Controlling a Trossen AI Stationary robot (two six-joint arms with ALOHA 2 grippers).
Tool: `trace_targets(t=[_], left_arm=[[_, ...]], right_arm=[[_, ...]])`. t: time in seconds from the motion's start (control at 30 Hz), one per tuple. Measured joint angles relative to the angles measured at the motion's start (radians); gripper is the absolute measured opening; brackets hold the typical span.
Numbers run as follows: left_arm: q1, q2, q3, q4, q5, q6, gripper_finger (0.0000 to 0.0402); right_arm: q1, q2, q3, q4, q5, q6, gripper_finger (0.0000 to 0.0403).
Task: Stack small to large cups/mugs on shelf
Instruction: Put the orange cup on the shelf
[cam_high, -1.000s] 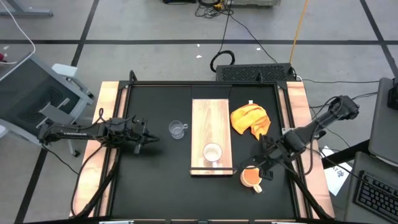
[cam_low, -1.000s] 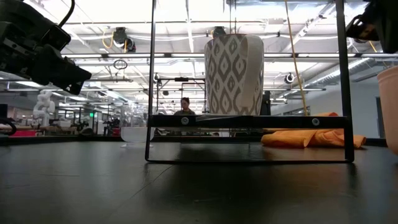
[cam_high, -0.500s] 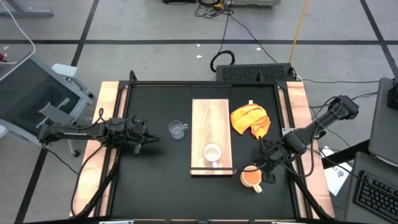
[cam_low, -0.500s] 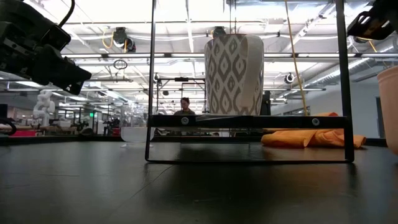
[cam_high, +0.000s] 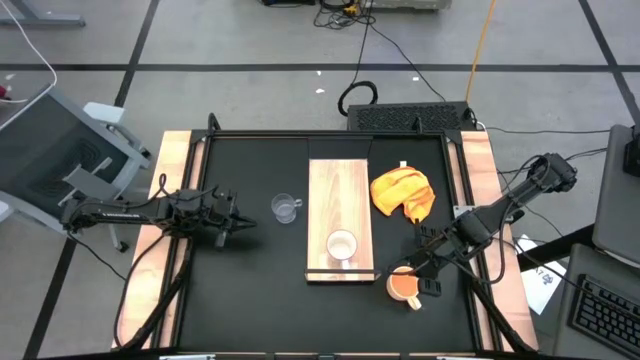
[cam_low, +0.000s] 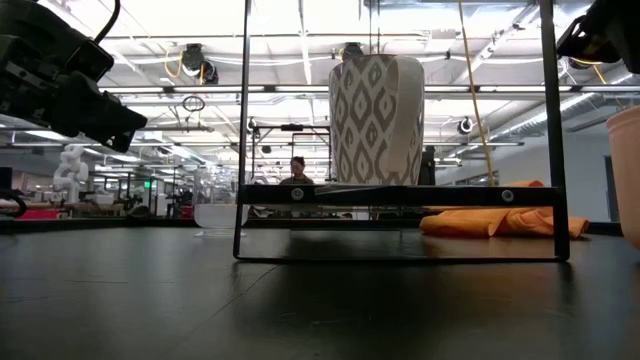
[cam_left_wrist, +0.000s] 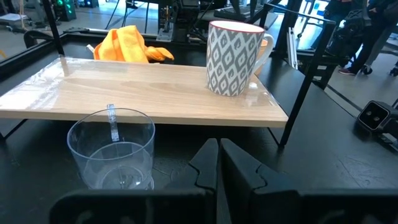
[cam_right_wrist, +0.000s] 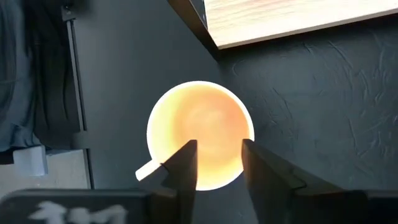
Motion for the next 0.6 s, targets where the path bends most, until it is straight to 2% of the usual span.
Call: trace_targets(t=[0.23,0.6], left_arm=[[0.000,0.000,0.000,0.000,0.000,0.007,0.0021],[0.000,0.000,0.000,-0.001,0.000,0.018,0.0021]], right_arm=[[0.000,0.021,0.000,-0.016,0.004,-0.007,0.0157],[-0.035,0.116,-0.001,-0.047,0.008,-0.054,0.0159]])
